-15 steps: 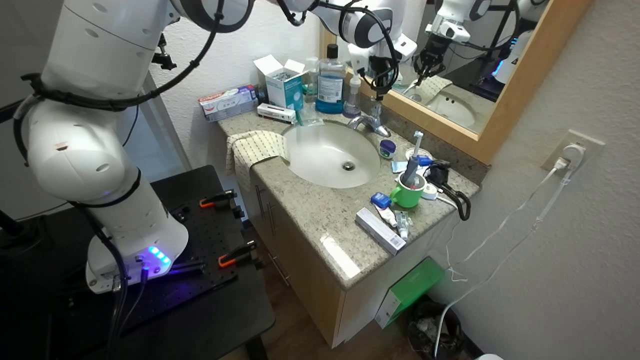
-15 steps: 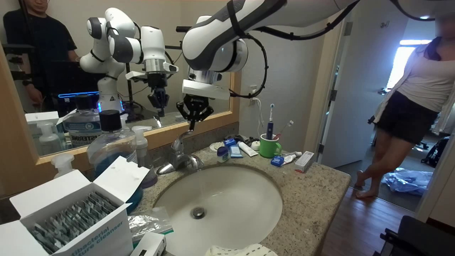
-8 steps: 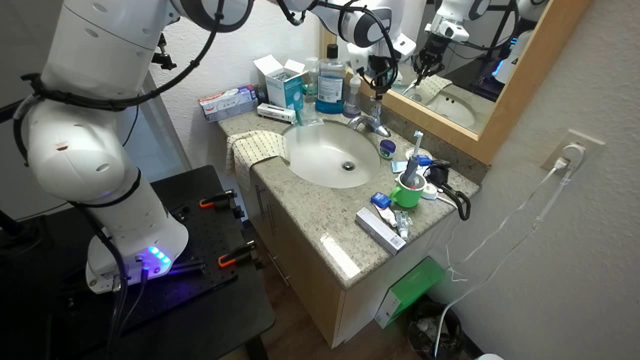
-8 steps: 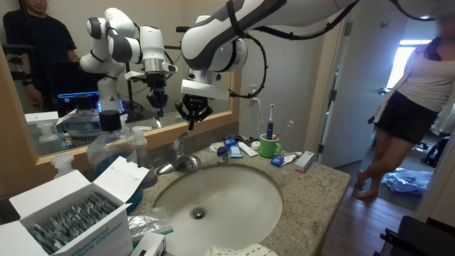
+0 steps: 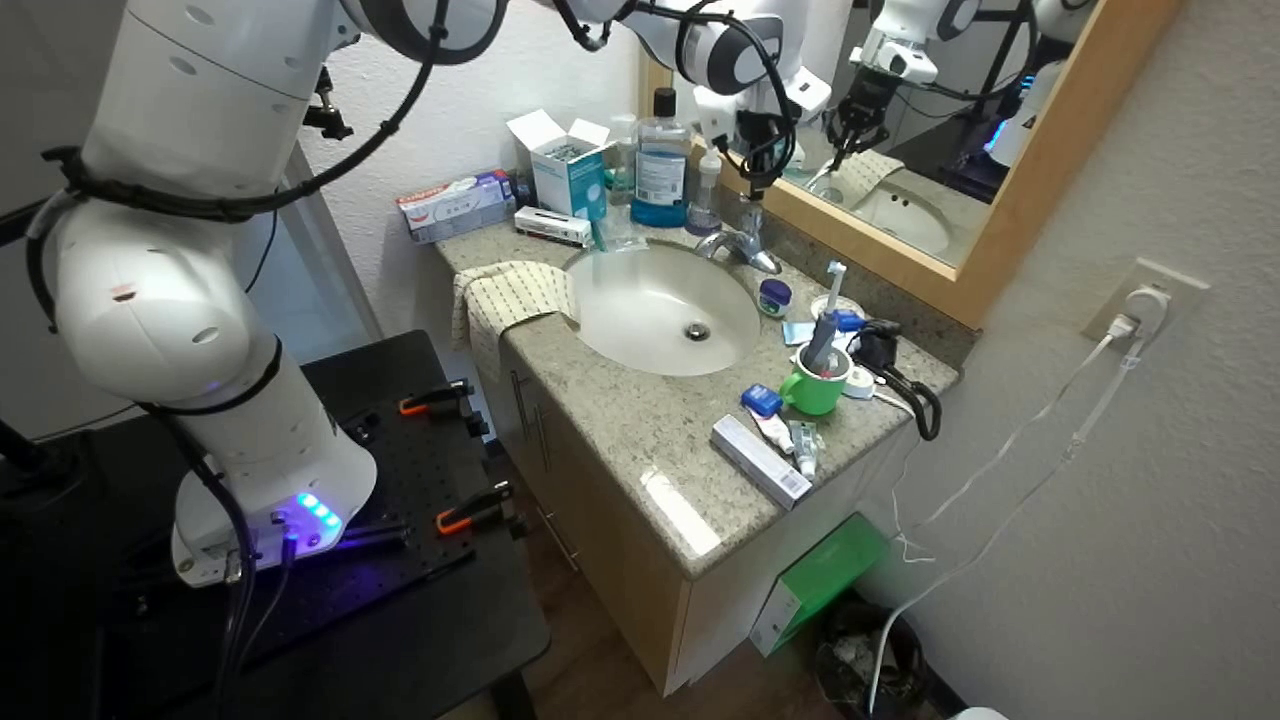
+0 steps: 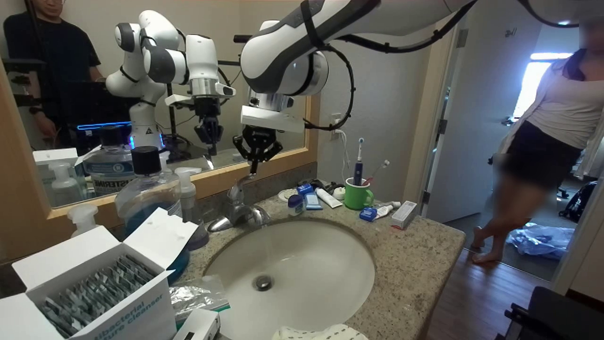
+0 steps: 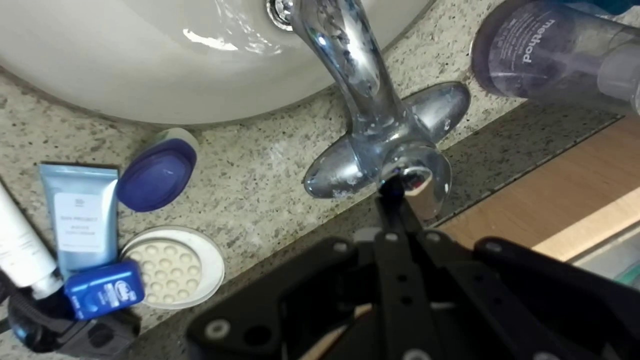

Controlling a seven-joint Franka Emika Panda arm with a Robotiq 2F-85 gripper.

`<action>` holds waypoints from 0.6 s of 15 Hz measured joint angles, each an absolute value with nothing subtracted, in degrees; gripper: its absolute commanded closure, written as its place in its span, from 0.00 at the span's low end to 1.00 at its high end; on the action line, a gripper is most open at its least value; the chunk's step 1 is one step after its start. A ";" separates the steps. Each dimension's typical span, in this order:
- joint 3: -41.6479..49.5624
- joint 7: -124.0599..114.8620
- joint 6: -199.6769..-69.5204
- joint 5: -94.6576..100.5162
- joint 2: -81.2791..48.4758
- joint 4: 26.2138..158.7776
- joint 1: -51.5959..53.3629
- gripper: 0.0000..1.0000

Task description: Close the tap

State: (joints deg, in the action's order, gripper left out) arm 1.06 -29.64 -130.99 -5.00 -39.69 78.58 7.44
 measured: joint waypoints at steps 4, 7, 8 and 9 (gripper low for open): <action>0.61 -29.60 -128.86 -5.00 -39.72 78.66 7.45 1.00; -0.21 -29.60 -125.76 -5.05 -40.30 78.79 7.63 1.00; -0.38 -29.60 -124.92 -5.09 -40.65 78.77 7.73 1.00; -0.44 -29.60 -124.34 -5.13 -40.96 78.60 7.82 1.00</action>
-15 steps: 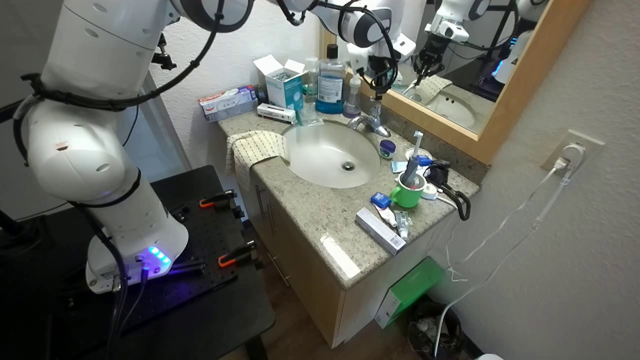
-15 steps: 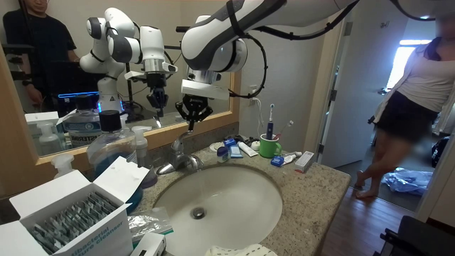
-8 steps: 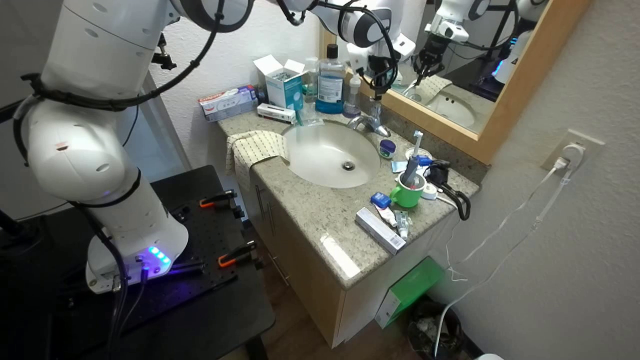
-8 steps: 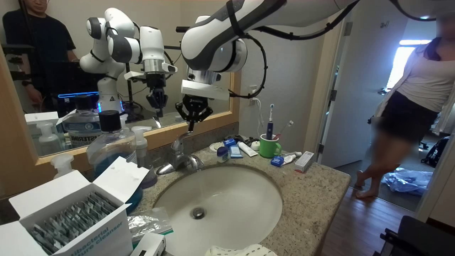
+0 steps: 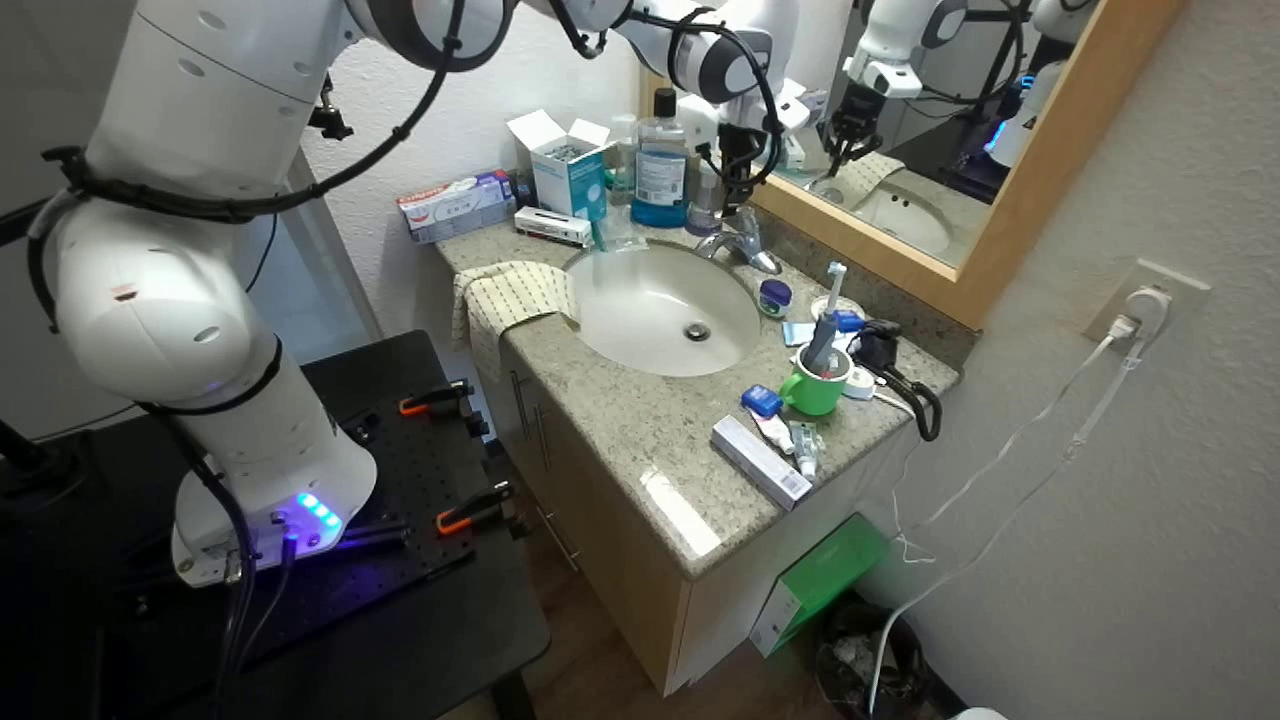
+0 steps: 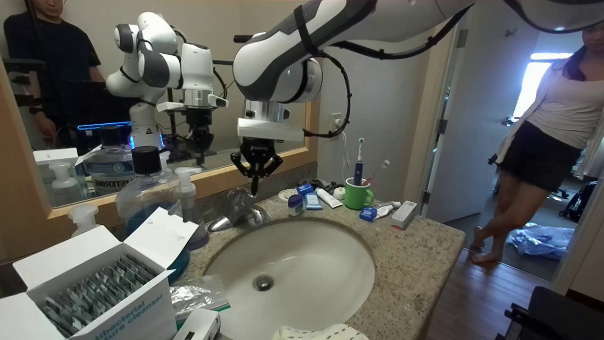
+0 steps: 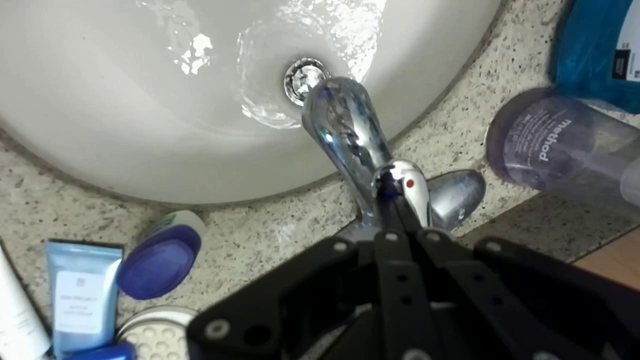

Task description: Close the tap

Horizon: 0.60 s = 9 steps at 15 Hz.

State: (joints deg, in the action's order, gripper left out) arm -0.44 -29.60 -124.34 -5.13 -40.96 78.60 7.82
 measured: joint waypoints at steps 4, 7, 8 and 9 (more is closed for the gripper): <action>-0.43 -29.60 -123.00 -5.60 -41.20 77.82 7.74 1.00; -0.49 -29.60 -122.58 -5.94 -41.08 77.81 7.75 1.00; -0.59 -29.60 -122.07 -5.94 -40.83 77.87 7.83 1.00; -0.65 -29.60 -121.43 -5.94 -40.34 78.03 8.03 1.00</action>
